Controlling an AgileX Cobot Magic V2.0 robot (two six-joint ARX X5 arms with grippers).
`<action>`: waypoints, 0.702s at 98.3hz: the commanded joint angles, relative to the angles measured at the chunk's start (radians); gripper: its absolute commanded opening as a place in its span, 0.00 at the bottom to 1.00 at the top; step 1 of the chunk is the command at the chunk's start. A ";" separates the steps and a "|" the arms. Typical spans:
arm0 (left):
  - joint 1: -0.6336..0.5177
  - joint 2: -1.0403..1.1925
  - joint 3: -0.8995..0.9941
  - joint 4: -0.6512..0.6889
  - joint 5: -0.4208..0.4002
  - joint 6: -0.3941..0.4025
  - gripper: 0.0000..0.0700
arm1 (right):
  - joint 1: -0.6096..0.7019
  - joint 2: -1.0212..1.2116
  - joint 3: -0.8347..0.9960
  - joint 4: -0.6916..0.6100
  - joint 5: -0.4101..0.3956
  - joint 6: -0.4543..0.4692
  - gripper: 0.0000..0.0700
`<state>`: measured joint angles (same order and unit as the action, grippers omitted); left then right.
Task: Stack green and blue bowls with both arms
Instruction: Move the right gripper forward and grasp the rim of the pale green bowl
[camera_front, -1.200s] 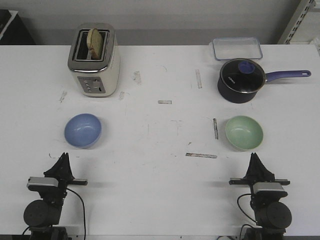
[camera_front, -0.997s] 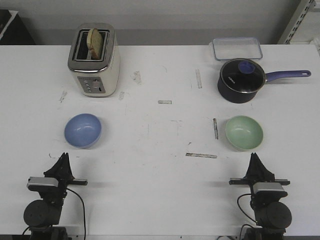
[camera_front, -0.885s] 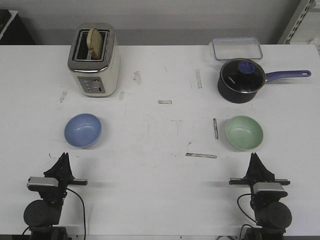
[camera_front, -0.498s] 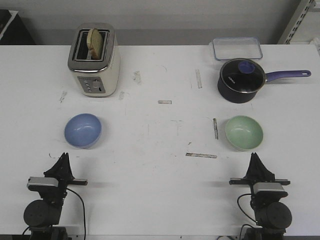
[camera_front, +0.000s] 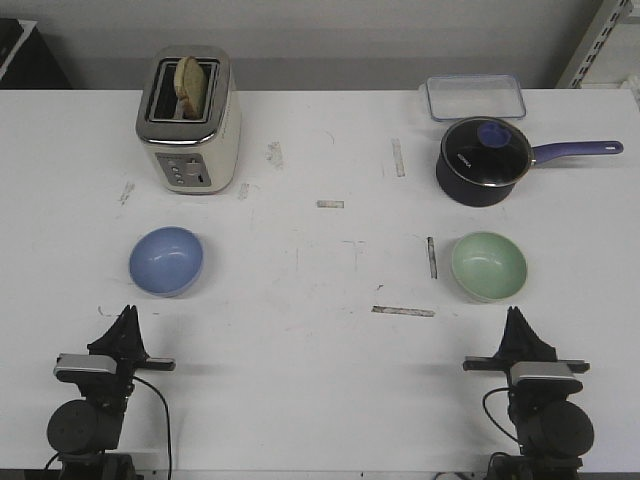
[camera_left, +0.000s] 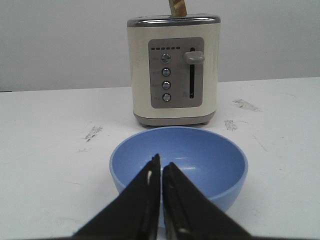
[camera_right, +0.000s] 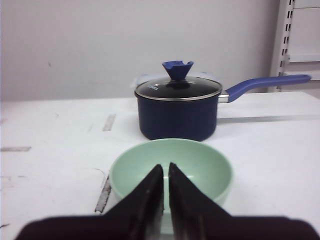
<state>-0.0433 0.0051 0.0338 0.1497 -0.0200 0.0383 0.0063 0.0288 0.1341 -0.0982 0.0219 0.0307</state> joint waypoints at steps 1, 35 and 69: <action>0.000 -0.002 -0.020 0.016 0.001 -0.005 0.00 | 0.001 0.025 0.067 -0.025 0.011 -0.033 0.01; 0.000 -0.002 -0.020 0.016 0.001 -0.005 0.00 | 0.001 0.291 0.306 -0.138 0.011 -0.031 0.01; 0.000 -0.002 -0.020 0.016 0.000 -0.005 0.00 | 0.001 0.583 0.525 -0.220 -0.060 0.061 0.01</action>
<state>-0.0433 0.0051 0.0338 0.1501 -0.0200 0.0383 0.0063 0.5594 0.6125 -0.3035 -0.0311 0.0334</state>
